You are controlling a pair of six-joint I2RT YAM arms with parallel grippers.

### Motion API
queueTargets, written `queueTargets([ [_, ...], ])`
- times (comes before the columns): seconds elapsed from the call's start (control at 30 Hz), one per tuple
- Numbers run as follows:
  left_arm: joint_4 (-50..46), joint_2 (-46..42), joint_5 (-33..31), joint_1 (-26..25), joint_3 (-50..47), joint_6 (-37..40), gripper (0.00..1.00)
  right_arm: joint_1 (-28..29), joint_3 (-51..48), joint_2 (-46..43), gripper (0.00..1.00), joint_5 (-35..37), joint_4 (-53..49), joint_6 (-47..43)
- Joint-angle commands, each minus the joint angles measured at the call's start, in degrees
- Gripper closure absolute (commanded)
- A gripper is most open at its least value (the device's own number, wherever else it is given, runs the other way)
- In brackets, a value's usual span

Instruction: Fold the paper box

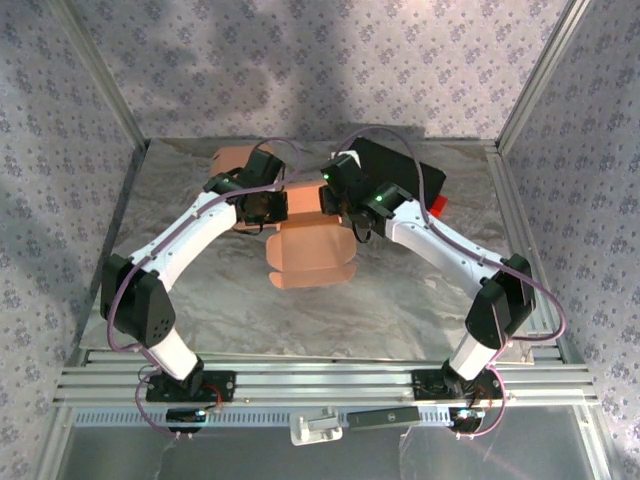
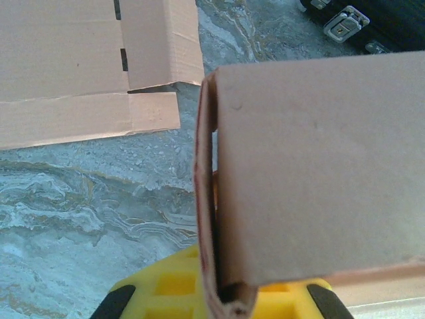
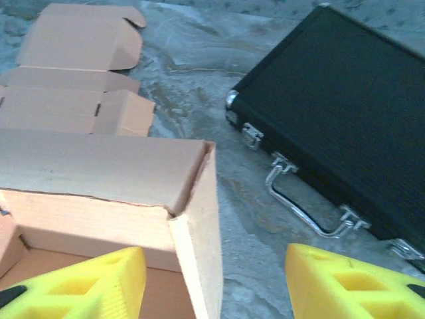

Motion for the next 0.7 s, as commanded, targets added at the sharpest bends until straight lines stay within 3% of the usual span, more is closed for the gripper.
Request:
queueTargets([
  [0.0, -1.64, -0.59, -0.86, -0.31, 1.8, -0.78, 1.0, -1.28, -1.74, -1.19, 0.46, -7.21, 3.57, -1.1],
  [0.2, -1.73, -0.29, -0.65, -0.66, 2.22, -0.66, 1.0, -1.77, 1.13, 2.59, 0.59, -2.23, 0.6, -1.36],
  [0.47, -1.94, 0.2, -0.52, -0.97, 2.49, -0.4, 1.0, -0.07, 4.56, 6.86, 0.65, 7.7, -3.02, -1.54],
  [0.67, -0.86, 0.05, -0.6, -1.06, 1.72, -1.06, 1.0, 2.14, 6.15, 7.93, 0.89, 15.2, -6.92, 1.15],
])
